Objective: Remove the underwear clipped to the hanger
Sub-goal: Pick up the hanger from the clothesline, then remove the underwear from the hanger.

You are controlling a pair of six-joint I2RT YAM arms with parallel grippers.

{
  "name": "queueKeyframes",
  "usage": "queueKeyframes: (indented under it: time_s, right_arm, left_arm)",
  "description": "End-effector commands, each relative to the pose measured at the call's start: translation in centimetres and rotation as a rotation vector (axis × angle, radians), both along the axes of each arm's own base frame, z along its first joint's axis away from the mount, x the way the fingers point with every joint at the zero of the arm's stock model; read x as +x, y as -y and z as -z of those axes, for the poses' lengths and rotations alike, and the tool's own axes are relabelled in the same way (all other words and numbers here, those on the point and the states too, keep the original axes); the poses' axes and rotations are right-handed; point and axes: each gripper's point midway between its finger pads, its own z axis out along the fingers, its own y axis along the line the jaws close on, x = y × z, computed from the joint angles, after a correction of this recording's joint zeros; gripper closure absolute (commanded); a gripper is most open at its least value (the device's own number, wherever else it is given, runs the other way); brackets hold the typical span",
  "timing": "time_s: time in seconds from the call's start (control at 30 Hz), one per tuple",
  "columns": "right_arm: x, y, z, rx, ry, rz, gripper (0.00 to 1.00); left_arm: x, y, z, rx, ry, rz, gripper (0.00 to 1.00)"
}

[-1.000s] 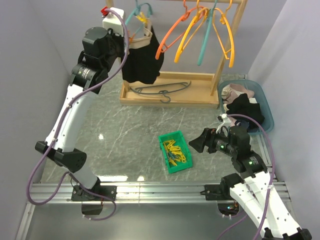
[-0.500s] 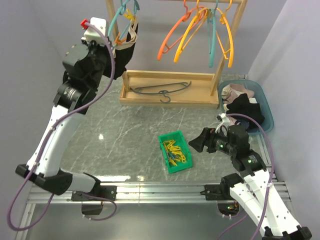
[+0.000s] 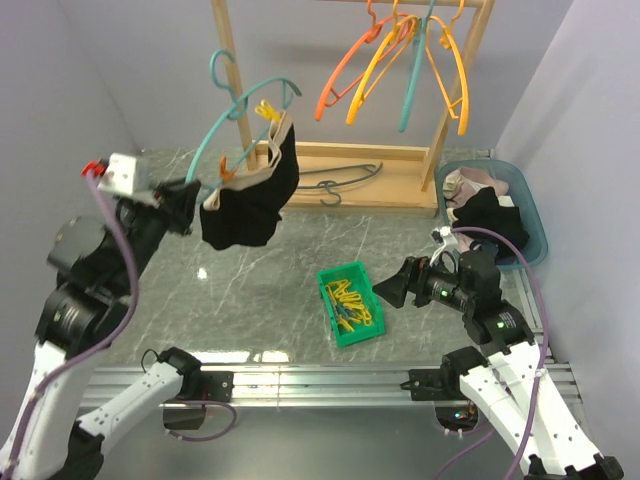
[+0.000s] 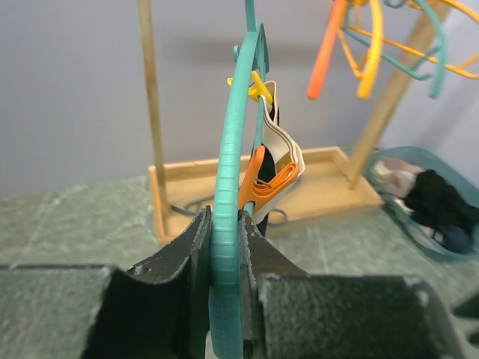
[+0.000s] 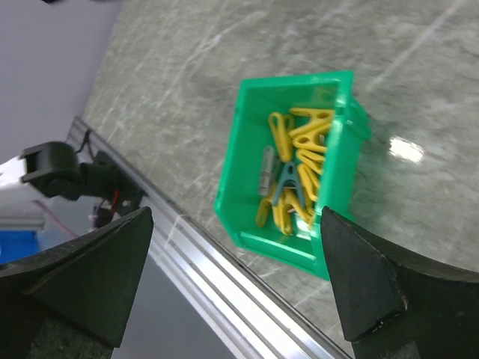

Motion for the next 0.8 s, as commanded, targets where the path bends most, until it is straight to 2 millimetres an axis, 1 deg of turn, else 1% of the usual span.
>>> queueKeyframes:
  time_s: [0.0,0.03,0.07,0.1,0.13,0.17,0.2,0.23,0.27,0.3,0.33,0.37,0.4,0.43,0.47,0.5,0.57,0.6,0.63,0.67,0.7,0.73,0.77]
  right_arm:
    - [-0.4,-1.7,-2.9,0.080,0.104,-0.118,0.00]
    - [-0.7,-2.0,-3.6,0.100,0.117,-0.140,0.00]
    - [-0.8,-2.2,-4.1,0.113,0.127,-0.148,0.00]
    - [-0.8,-2.5,-5.1,0.131,0.153,-0.164,0.00]
    - [-1.0,-2.8,-5.6,0.148,0.155,-0.177,0.00]
    - [-1.1,-3.1,-5.9,0.160,0.152,-0.192,0.00]
    - [-1.0,-3.5,-6.9,0.178,0.173,-0.207,0.00]
    - [-1.7,-4.4,-7.3,0.194,0.162,-0.244,0.00]
    - [-1.8,-4.8,-7.5,0.195,0.162,-0.251,0.00]
    - [-1.7,-5.5,-7.9,0.194,0.158,-0.263,0.00]
    - [-2.1,-6.6,-7.9,0.187,0.149,-0.276,0.00]
    - [-2.4,-7.4,-8.1,0.183,0.145,-0.293,0.00]
    - [-2.3,-8.3,-8.3,0.179,0.125,-0.299,0.00]
    - [-1.5,-8.7,-8.3,0.159,0.121,-0.245,0.00]
    - [-2.3,-10.2,-7.7,0.145,0.090,-0.287,0.00]
    - [-2.1,-11.0,-8.7,0.158,0.100,-0.281,0.00]
    - [-2.6,-12.8,-9.1,0.163,0.087,-0.265,0.00]
    - [-2.6,-14.1,-9.6,0.171,0.082,-0.274,0.00]
    - [-2.9,-15.0,-9.8,0.168,0.083,-0.280,0.00]
    - [-2.4,-15.6,-10.0,0.156,0.097,-0.247,0.00]
    - [-3.2,-17.4,-10.6,0.147,0.099,-0.284,0.00]
    - [-3.2,-18.1,-10.8,0.139,0.104,-0.280,0.00]
    - [-3.0,-19.1,-10.4,0.123,0.093,-0.275,0.00]
  left_arm:
    - [-4.1,0.2,0.4,-0.113,-0.015,0.101,1.00]
    - [-4.7,0.1,0.8,-0.124,-0.023,0.111,1.00]
    - [-5.1,0.1,2.4,-0.123,-0.057,0.114,1.00]
    - [-6.5,-0.3,2.3,-0.160,-0.045,0.129,1.00]
    - [-7.0,-0.4,2.8,-0.173,-0.055,0.133,1.00]
    - [-7.0,-0.3,4.2,-0.175,-0.082,0.136,1.00]
    - [-8.0,-0.4,4.7,-0.201,-0.092,0.153,1.00]
    - [-8.2,-0.4,5.4,-0.211,-0.103,0.158,1.00]
    - [-7.8,0.0,7.1,-0.204,-0.139,0.162,1.00]
    - [-8.2,-0.1,7.8,-0.214,-0.150,0.161,1.00]
    - [-8.0,-0.3,8.5,-0.215,-0.163,0.148,1.00]
    - [-7.7,-0.3,9.8,-0.210,-0.184,0.134,1.00]
    - [-8.0,-0.7,10.0,-0.216,-0.177,0.125,1.00]
    - [-7.9,-1.2,10.3,-0.218,-0.176,0.096,1.00]
    - [-7.8,-1.5,10.7,-0.218,-0.178,0.078,0.99]
    - [-8.1,-2.0,10.6,-0.221,-0.164,0.061,0.99]
    - [-8.0,-2.9,11.3,-0.210,-0.171,0.014,0.99]
    - [-8.2,-3.2,11.4,-0.198,-0.163,0.004,0.99]
    - [-8.2,-3.2,11.9,-0.187,-0.169,0.004,0.99]
    - [-8.2,-3.7,11.9,-0.184,-0.163,-0.025,0.99]
    - [-8.4,-3.9,11.6,-0.173,-0.144,-0.029,0.99]
    - [-8.5,-4.0,11.5,-0.169,-0.136,-0.031,0.99]
    - [-8.5,-4.3,11.6,-0.159,-0.136,-0.048,0.99]
